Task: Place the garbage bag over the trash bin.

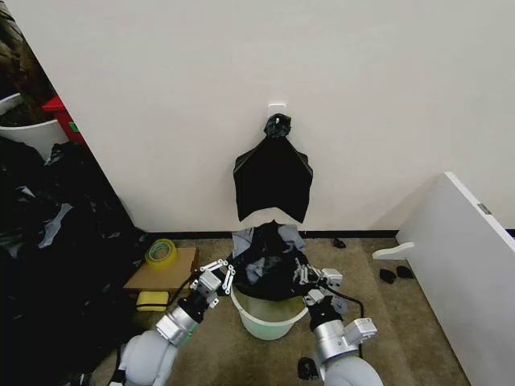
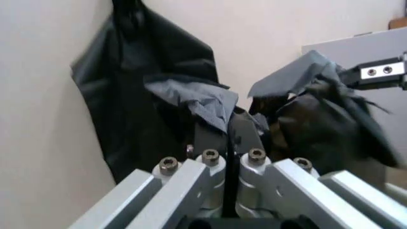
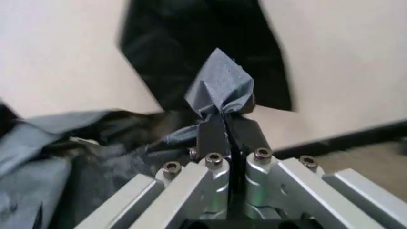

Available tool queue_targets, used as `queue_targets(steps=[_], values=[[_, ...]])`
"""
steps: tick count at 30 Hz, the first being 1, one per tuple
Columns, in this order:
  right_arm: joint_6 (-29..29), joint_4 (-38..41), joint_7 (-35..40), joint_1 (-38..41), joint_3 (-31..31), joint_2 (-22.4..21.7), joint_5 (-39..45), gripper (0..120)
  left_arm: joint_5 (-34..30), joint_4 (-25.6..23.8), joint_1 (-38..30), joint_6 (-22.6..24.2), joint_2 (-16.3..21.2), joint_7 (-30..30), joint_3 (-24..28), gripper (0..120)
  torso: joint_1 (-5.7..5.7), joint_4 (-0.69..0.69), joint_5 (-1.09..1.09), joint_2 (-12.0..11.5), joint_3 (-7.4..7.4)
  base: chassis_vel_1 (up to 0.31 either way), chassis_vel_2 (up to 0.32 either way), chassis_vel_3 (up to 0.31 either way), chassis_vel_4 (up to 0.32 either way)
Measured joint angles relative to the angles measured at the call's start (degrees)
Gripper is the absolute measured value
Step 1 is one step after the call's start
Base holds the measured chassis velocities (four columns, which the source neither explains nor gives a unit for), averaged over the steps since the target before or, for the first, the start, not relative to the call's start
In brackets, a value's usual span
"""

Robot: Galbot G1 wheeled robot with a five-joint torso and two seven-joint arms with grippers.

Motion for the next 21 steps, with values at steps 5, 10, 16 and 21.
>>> queue_targets(steps=[5, 10, 16, 21], values=[[-2.65, 2.20, 4.16, -2.72, 1.27, -2.18, -3.16, 0, -2.81, 2.16, 0.38, -0.40, -1.01, -0.26, 2.43, 0, 0.00, 0.00, 0.01, 0.00, 0.00, 0.000, 0.000, 0.000, 0.000], [-5.99, 6.19, 7.48, -9.08, 0.85, -6.25, -6.66, 0, -5.87, 2.72, 1.83, -1.06, -0.69, -6.51, 6.70, 0, 0.00, -0.01, 0.00, 0.00, -0.01, 0.000, 0.000, 0.000, 0.000], [-6.56, 8.84, 6.02, -14.52, -0.54, -11.01, -10.52, 0, -3.83, -1.19, 6.53, 1.36, 1.90, -23.74, 10.82, 0, -0.01, 0.00, -0.01, 0.00, -0.01, 0.000, 0.000, 0.000, 0.000], [-7.86, 8.59, 7.12, -14.59, -0.98, -11.64, -10.16, 0, 1.86, -3.05, 8.87, 4.22, 2.82, -29.63, 10.89, 0, -0.01, 0.00, 0.00, 0.00, -0.01, 0.000, 0.000, 0.000, 0.000]])
